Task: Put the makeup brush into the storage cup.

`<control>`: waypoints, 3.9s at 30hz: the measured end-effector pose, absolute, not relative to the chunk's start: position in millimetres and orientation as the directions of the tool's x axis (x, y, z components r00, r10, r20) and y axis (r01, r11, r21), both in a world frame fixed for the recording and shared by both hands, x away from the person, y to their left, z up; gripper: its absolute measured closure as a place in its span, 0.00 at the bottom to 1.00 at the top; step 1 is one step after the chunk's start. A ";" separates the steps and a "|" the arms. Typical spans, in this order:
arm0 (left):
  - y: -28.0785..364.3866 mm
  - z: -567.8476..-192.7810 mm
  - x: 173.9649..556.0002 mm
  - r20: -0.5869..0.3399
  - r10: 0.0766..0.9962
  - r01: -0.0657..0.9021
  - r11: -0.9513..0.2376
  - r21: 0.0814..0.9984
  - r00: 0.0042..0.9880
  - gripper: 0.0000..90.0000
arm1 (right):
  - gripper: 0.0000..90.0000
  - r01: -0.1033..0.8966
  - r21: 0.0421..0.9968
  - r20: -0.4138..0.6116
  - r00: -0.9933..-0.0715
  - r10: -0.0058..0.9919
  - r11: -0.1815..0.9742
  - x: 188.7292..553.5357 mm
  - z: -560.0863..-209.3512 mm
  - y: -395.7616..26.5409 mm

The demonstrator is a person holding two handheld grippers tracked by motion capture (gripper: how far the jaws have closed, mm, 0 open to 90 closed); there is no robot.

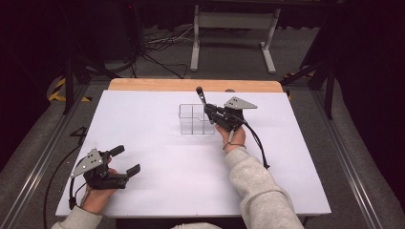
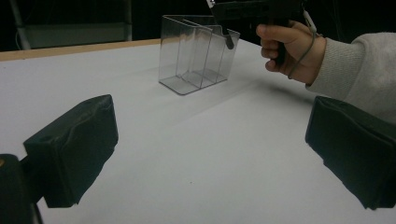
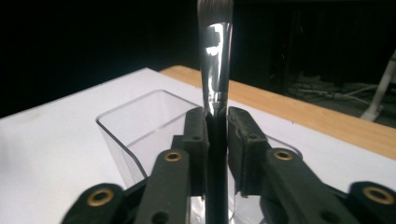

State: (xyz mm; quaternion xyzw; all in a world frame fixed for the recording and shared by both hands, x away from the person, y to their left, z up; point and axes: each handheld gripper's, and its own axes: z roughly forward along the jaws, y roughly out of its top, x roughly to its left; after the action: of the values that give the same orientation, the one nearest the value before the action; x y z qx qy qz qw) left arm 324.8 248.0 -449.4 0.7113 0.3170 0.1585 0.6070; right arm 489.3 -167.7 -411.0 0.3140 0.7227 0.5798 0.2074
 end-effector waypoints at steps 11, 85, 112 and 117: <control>248.7 -449.2 324.1 -0.165 0.647 0.261 -0.055 0.964 0.745 0.04 | 0.46 0.154 0.984 0.050 -0.705 0.707 0.084 478.6 -388.6 -178.8; 257.5 -443.7 321.5 -0.179 0.598 0.267 -0.061 0.962 0.781 0.03 | 0.00 0.134 0.952 -0.053 -0.815 0.577 0.276 376.8 -392.3 -271.3; 254.2 -448.3 321.6 -0.173 0.586 0.269 -0.080 0.960 0.791 0.03 | 0.00 0.196 0.961 0.040 -0.794 0.606 0.194 366.4 -441.1 -280.2; 254.1 -449.6 321.7 -0.181 0.589 0.274 -0.073 0.959 0.788 0.03 | 0.00 0.207 0.963 0.057 -0.783 0.620 0.173 366.1 -446.4 -283.0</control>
State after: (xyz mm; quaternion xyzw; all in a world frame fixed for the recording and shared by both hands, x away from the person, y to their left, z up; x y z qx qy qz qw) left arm 321.7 254.1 -449.6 0.7210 0.2994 0.1287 0.6115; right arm 366.1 -283.0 -446.4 0.2776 0.7451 0.5798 0.1778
